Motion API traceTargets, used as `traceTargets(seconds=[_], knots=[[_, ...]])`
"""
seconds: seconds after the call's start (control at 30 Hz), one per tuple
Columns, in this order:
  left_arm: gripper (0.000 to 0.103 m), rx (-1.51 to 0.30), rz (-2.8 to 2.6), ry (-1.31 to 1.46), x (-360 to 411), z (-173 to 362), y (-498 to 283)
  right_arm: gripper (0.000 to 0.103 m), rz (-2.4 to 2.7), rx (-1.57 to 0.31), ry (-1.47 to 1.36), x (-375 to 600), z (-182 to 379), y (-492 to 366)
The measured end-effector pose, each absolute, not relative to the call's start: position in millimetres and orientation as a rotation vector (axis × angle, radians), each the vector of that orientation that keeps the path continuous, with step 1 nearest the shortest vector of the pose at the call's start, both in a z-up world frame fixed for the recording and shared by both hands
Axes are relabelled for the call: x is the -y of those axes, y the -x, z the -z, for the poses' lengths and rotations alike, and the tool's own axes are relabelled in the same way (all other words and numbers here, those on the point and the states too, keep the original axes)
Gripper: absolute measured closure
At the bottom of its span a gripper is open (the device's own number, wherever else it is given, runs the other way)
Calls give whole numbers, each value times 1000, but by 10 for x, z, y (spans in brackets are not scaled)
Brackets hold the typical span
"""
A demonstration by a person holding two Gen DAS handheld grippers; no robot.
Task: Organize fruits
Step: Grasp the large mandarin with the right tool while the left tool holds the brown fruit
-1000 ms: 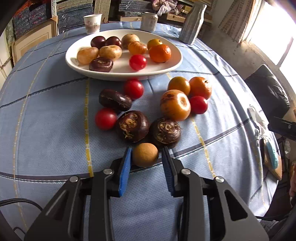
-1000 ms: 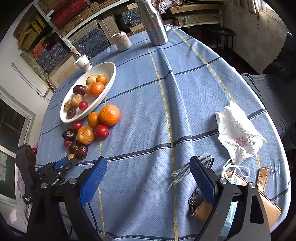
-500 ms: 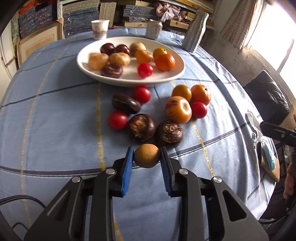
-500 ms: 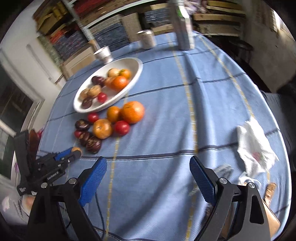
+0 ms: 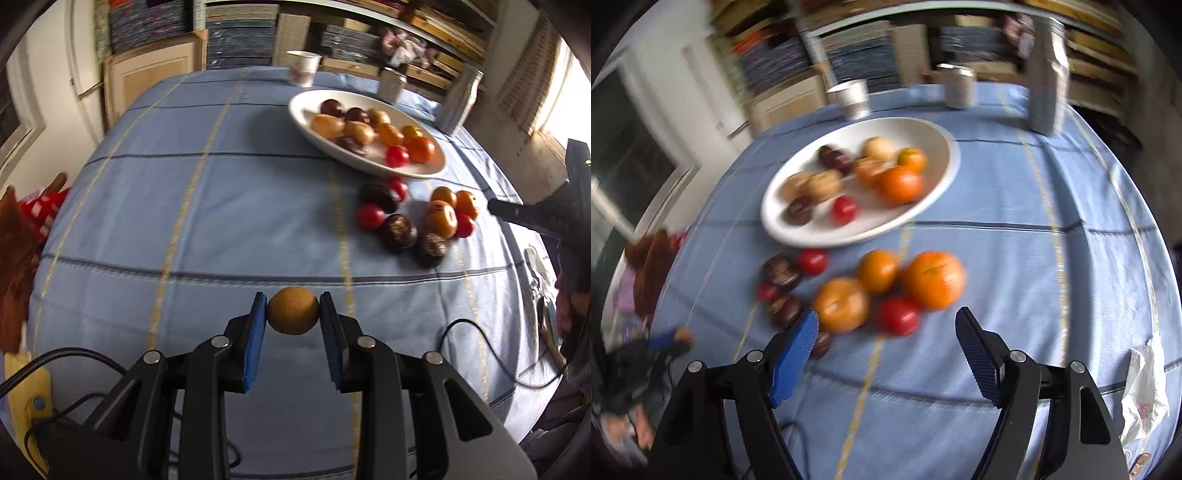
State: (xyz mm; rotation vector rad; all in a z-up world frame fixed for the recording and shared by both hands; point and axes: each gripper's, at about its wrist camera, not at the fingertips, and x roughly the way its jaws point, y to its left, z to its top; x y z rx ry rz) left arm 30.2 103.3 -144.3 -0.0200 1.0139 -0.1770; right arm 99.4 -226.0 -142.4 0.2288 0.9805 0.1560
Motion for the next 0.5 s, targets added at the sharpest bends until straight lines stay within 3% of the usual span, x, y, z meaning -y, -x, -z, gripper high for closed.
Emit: traceTargets(seconds=[0.4, 0.5], knots=[[74, -1028, 106, 37, -1203, 1432, -146, 26, -137, -1027, -209, 2327, 1724, -1319], [74, -1029, 96, 39, -1226, 1428, -141, 35, -151, -1020, -227, 2349, 1732, -1335]])
